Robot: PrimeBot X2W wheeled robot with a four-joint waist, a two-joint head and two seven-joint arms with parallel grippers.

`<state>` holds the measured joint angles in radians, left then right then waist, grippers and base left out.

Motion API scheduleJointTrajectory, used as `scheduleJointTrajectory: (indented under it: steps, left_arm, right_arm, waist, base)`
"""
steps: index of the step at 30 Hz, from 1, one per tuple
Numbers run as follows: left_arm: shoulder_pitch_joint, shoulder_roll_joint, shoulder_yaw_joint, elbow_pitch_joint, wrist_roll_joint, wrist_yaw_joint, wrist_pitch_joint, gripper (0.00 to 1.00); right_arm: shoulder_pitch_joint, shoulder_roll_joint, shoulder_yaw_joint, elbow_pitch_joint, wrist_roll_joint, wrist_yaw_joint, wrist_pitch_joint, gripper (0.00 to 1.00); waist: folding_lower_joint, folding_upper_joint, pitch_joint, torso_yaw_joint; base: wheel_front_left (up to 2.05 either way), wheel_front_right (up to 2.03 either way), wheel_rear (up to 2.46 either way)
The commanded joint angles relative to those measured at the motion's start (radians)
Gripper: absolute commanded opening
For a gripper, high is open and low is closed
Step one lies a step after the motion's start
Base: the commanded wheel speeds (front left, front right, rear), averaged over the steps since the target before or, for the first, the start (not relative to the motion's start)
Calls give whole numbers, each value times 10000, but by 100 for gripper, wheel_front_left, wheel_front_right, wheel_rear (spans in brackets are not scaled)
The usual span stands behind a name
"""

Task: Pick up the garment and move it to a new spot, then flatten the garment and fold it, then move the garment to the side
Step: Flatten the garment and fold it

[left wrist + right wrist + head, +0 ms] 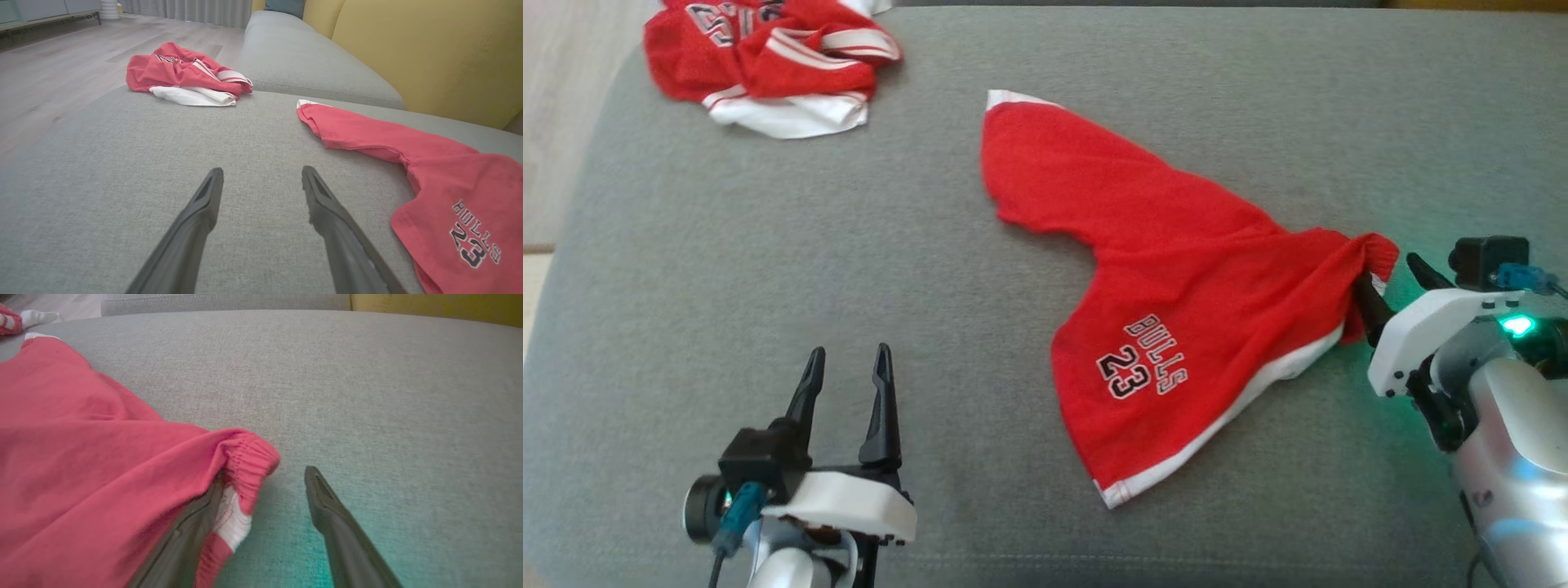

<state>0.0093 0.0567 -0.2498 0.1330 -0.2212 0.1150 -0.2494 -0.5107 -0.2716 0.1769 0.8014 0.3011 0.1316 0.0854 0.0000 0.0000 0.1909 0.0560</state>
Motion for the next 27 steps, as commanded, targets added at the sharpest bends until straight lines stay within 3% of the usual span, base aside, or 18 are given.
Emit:
scheduleJointTrajectory:
  steps: [1, 13, 27]
  left_arm:
    - [-371, -40, 307, -330, 108, -11, -124, 100]
    - [-285, -56, 36, -219, 144, -152, -124, 100]
    - [-263, -62, -683, 42, 16, -373, -124, 100]
  right_arm:
    - [-124, -253, 233, -315, 119, -9, -210, 100]
    - [1177, -503, 257, -1673, 868, -9, -1266, 100]
    - [2565, -261, 48, -2872, 612, -9, -705, 100]
  waist:
    - [0, 0, -44, -172]
    - [0, 0, -457, -803]
    - [0, 0, -675, -838]
  base:
    - [0, 0, 0]
    - [0, 0, 0]
    - [0, 0, 0]
